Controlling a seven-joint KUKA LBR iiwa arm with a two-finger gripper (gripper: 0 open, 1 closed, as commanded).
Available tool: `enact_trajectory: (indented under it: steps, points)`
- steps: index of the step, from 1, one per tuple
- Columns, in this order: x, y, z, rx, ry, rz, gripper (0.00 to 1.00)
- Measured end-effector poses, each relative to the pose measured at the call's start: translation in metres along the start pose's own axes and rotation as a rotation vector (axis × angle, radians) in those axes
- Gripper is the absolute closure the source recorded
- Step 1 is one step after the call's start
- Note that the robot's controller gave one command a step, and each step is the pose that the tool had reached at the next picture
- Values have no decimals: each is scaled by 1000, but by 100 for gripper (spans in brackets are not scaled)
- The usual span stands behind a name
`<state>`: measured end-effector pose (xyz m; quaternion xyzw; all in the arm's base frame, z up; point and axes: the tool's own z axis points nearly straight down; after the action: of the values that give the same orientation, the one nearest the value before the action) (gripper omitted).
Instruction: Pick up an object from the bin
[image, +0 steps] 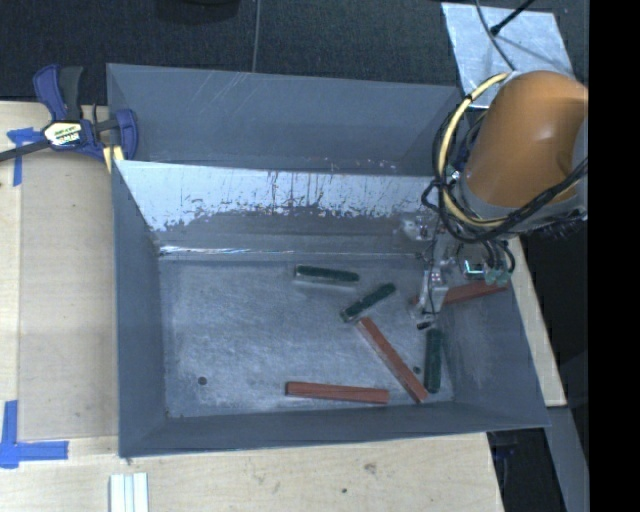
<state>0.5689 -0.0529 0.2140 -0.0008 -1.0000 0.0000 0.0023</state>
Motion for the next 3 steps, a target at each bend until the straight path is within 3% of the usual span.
enact_trajectory:
  steps: [1,2,3]
  points:
    - [-58,-13,148,-1,-1,-97,0]
    - [-56,-32,144,0,-3,-100,0]
    - [-56,-32,143,1,-6,-101,100]
